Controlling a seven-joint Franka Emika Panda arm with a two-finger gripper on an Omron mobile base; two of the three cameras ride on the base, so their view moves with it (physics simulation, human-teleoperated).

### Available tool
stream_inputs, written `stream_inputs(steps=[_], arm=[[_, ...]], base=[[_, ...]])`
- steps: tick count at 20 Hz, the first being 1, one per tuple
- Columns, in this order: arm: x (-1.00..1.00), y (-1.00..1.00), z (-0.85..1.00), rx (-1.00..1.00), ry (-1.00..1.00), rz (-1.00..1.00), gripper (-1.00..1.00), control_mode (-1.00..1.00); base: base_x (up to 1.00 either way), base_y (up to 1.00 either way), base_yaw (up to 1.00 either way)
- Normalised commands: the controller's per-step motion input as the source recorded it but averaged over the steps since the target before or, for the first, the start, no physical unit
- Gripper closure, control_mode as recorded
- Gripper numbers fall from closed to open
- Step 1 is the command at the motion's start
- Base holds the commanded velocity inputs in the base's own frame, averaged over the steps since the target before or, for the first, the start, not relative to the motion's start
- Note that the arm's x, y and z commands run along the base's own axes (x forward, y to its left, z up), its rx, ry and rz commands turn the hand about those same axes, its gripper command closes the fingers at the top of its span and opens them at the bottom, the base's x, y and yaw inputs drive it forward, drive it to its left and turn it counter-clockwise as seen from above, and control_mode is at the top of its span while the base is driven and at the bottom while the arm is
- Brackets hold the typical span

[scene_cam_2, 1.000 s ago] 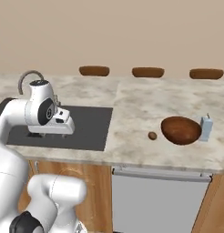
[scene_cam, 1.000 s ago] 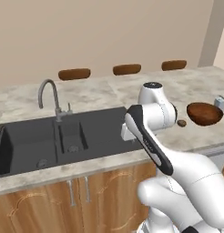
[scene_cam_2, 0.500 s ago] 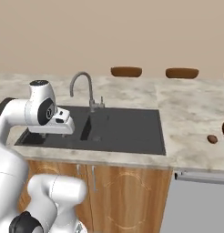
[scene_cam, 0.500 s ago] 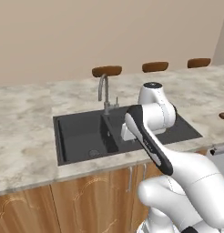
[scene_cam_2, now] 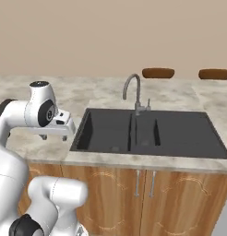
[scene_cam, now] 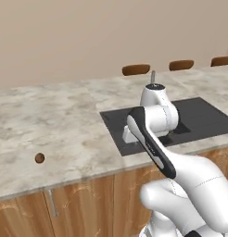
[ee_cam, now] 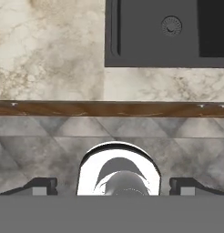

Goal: Gather the eggs and milk located in the vicinity of the sink area and place them right next to the bowl.

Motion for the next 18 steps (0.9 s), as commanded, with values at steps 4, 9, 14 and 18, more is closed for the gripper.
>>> stream_inputs(steps=[4, 9, 14, 18], arm=[[0.0, 0.0, 0.0, 0.0, 0.0, 0.0, -1.0, 1.0], [0.0, 0.0, 0.0, 0.0, 0.0, 0.0, -1.0, 1.0], [0.0, 0.0, 0.0, 0.0, 0.0, 0.0, -1.0, 1.0], [0.0, 0.0, 0.0, 0.0, 0.0, 0.0, -1.0, 1.0]], base=[[0.18, 1.0, -0.1], [0.27, 1.0, -0.15], [0.09, 0.96, -0.1], [0.01, 0.18, -0.01]])
